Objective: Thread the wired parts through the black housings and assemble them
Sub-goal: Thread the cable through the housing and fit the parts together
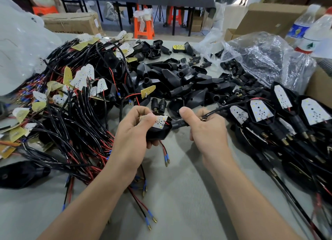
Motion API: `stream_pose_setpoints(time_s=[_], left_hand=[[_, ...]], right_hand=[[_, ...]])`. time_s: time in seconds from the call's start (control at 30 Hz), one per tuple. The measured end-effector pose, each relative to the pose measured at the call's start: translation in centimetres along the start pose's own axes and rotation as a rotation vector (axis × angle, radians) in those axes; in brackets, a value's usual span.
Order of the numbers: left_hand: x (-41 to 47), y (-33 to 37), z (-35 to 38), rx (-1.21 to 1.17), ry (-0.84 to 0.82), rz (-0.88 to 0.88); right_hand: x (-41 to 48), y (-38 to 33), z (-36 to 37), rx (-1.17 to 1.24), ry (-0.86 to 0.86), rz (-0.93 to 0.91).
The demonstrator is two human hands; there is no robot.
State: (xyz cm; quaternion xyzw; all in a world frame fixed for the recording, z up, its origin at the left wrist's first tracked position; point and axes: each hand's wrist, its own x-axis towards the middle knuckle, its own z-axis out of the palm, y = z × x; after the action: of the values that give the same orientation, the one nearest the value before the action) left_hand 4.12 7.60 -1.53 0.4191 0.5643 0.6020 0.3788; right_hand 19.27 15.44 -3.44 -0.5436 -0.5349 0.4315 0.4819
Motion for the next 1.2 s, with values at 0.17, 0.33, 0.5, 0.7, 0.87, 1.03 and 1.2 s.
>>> stream_pose_setpoints(time_s=[0.17,0.33,0.5,0.7,0.87,1.03,1.2], left_hand=[[0.1,-0.2,-0.1,-0.032,-0.007,-0.013],[0.1,0.0,-0.1,-0.109,-0.015,-0.04],[-0.2,0.3,0.5,-0.255,-0.04,-0.109],[0.3,0.5,0.6,-0.233,-0.028,-0.134],[0.8,0.1,-0.3,0.037,0.069,0.032],[0.6,0.4,-0.2,0.077,0.161,0.082],[0.7,-0.2,-0.2,-0.016,0.096,-0.066]], right_hand=[[-0.3,0.2,0.4,-0.015,0.029,-0.002],[-0.5,0.1,0.5,0.03,0.025,-0.017],[-1.3,-0.3,1.4,0.108,-0.044,-0.072],[-0.8,-1.0,1.0,0.15,-0.088,-0.012],[-0.4,-1.4,0.2,0.2,0.005,0.057],[-0.9,-1.6,0.1,-0.017,0.153,-0.014],[-1.4,-1.8,0.4,-0.064,0.256,-0.006]])
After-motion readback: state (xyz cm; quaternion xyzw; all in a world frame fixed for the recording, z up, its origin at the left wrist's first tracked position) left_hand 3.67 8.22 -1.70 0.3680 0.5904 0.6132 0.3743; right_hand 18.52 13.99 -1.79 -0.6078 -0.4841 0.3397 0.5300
